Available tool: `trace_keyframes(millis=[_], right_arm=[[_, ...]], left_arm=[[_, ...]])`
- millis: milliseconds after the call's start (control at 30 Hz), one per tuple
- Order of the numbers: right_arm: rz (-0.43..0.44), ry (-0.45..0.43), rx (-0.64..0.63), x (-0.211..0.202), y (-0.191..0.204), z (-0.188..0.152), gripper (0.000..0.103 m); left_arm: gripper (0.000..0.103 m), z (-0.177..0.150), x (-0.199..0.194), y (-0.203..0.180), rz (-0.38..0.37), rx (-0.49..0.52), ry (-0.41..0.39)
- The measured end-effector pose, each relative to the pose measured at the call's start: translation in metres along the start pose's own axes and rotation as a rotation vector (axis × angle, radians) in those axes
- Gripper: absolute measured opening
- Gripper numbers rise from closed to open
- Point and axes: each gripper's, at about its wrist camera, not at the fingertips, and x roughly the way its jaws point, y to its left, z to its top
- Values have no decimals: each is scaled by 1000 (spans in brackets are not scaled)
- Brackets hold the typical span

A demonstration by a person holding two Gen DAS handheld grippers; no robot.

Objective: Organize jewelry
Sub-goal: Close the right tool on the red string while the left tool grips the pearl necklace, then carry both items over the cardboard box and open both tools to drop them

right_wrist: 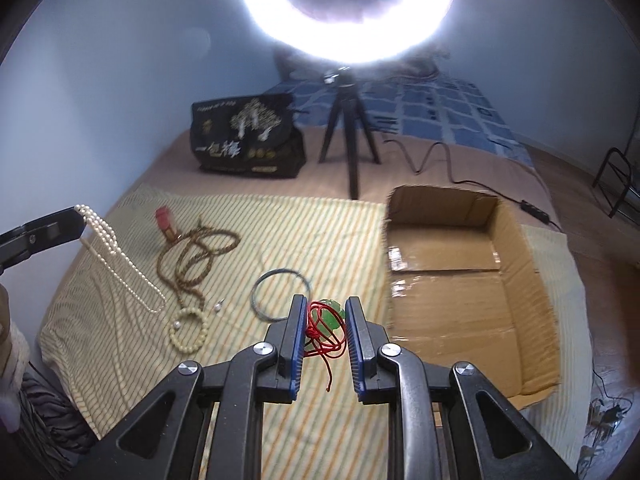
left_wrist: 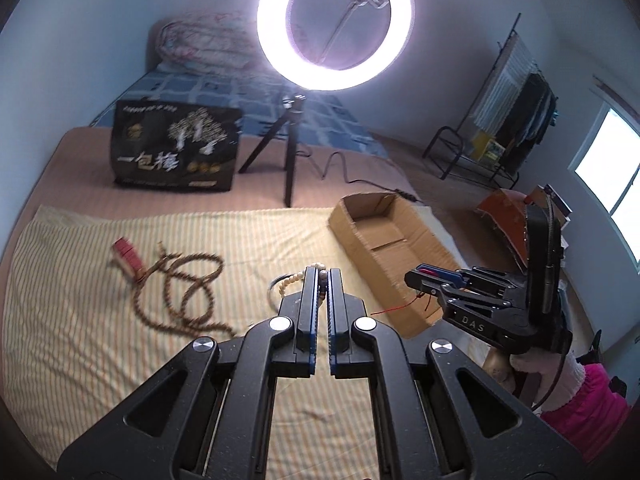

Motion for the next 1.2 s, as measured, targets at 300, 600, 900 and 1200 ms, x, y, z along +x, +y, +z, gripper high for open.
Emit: trace_keyframes(millis=[300, 600, 900, 1200], right_arm=[[-81, -18, 62, -11, -46, 2, 18], [-146, -20, 133, -18, -92, 1, 18], [-194, 3, 206, -16, -132, -8, 18], [-210, 46, 239, -2, -149, -16, 18]], left_arm=[[1, 27, 26, -35, -66, 19, -7], [1, 51, 61, -67, -111, 64, -15], [1, 60, 101, -103, -155, 104, 11], [1, 54, 142, -126, -170, 118, 65]])
